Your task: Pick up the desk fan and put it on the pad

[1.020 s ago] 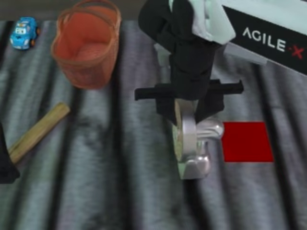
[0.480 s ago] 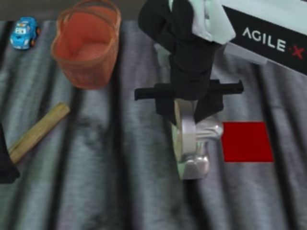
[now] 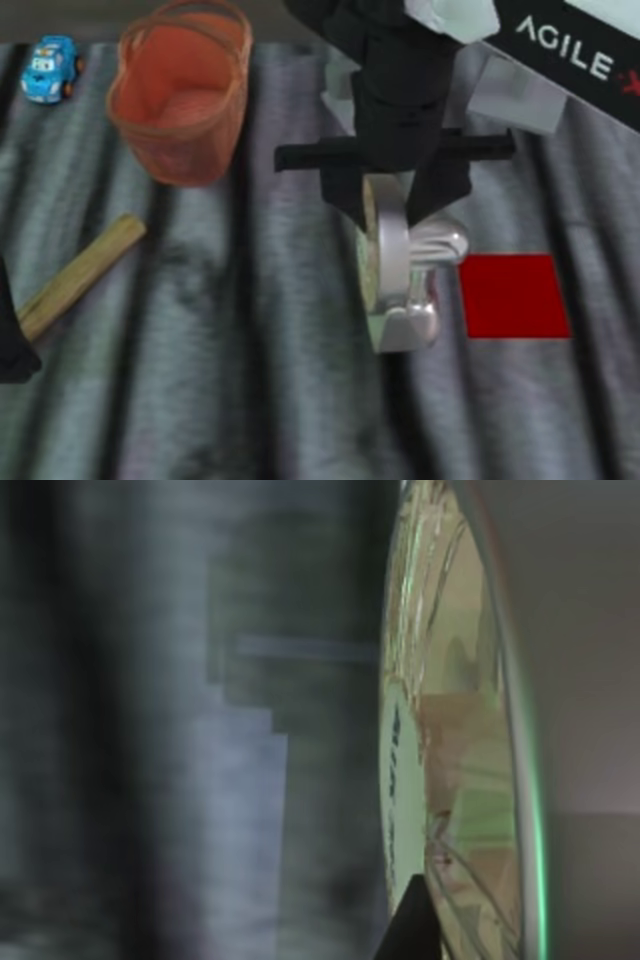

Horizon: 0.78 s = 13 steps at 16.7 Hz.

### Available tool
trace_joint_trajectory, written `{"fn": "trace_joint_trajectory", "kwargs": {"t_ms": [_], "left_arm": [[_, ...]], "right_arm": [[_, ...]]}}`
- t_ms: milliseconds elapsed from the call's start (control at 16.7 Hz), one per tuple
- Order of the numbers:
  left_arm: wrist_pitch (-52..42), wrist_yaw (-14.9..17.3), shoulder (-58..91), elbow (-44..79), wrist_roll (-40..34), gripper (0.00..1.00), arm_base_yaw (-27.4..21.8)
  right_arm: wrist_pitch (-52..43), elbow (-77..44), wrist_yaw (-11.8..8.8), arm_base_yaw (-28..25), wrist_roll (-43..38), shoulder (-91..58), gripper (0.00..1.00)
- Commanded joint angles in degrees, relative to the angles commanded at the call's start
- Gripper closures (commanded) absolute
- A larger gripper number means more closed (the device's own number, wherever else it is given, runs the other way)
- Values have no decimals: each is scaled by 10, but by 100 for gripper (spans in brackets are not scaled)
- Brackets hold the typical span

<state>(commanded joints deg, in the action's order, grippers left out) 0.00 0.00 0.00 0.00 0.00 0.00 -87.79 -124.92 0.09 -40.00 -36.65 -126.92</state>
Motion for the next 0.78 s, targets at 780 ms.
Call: {"fn": "trace_joint_trajectory", "kwargs": {"t_ms": [780], "left_arm": [[0, 0, 0, 0, 0, 0, 0]], "right_arm": [[-23, 5, 0, 22, 126, 13, 100]]}}
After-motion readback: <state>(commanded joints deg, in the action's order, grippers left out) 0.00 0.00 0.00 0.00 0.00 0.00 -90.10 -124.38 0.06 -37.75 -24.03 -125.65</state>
